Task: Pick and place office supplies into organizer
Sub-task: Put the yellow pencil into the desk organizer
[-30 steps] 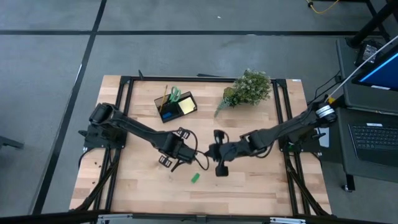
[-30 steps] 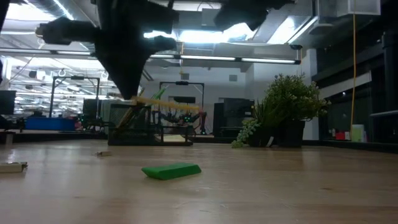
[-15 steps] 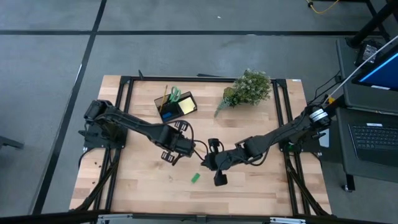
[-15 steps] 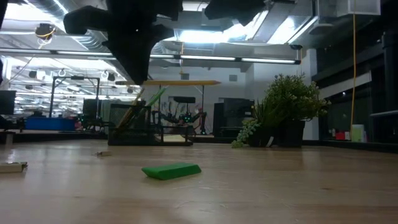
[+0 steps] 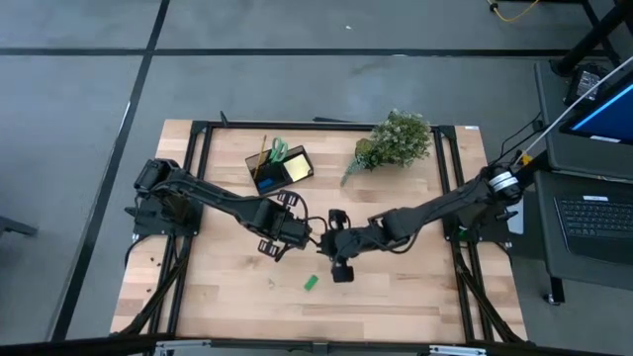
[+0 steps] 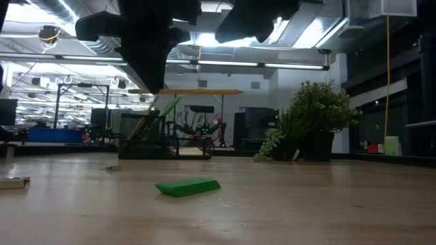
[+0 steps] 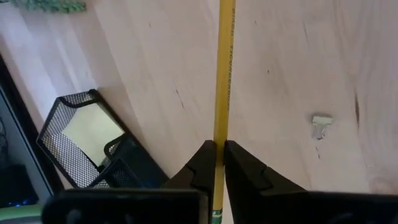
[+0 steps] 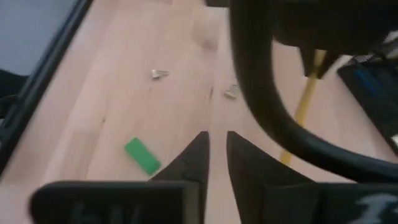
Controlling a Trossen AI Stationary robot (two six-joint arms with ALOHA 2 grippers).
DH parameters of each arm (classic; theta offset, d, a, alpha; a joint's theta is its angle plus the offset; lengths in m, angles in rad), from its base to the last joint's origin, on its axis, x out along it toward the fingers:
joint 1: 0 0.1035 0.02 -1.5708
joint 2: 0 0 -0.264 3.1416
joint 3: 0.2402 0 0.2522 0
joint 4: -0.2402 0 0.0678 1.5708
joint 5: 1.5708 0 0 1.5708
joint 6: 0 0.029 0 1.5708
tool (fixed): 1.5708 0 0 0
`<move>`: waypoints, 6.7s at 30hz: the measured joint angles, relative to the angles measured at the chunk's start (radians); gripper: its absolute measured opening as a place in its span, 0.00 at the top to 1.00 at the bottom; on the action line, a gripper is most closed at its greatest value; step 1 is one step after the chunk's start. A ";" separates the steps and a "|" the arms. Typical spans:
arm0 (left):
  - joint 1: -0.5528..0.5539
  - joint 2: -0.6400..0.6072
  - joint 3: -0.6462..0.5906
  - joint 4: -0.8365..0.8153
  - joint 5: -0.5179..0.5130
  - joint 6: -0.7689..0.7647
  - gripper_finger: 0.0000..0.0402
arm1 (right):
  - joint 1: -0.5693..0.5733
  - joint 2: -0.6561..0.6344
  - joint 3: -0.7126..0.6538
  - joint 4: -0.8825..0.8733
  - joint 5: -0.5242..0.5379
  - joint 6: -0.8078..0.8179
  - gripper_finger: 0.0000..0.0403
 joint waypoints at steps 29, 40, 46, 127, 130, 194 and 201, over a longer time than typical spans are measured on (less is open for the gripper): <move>0.000 0.001 0.000 -0.002 0.001 0.000 0.95 | -0.119 0.085 0.000 -0.010 -0.068 0.038 0.69; 0.000 0.003 -0.002 -0.007 0.001 0.000 0.95 | -0.130 0.111 0.001 -0.032 -0.050 0.039 0.69; 0.000 0.003 -0.002 -0.010 0.001 0.000 0.95 | -0.131 0.116 0.001 -0.026 -0.016 0.034 0.69; 0.000 -0.001 -0.001 -0.014 -0.009 0.016 0.95 | -0.155 0.138 0.001 -0.019 0.001 -0.018 0.62; 0.000 -0.001 -0.001 -0.014 -0.009 0.016 0.95 | -0.155 0.138 -0.001 -0.006 0.011 -0.018 0.62; 0.006 -0.010 -0.001 -0.011 -0.094 0.055 0.98 | -0.162 0.136 -0.002 -0.016 -0.031 -0.013 0.69; 0.006 -0.016 0.005 -0.015 -0.087 0.052 0.98 | -0.176 0.136 -0.001 -0.006 -0.026 -0.046 0.68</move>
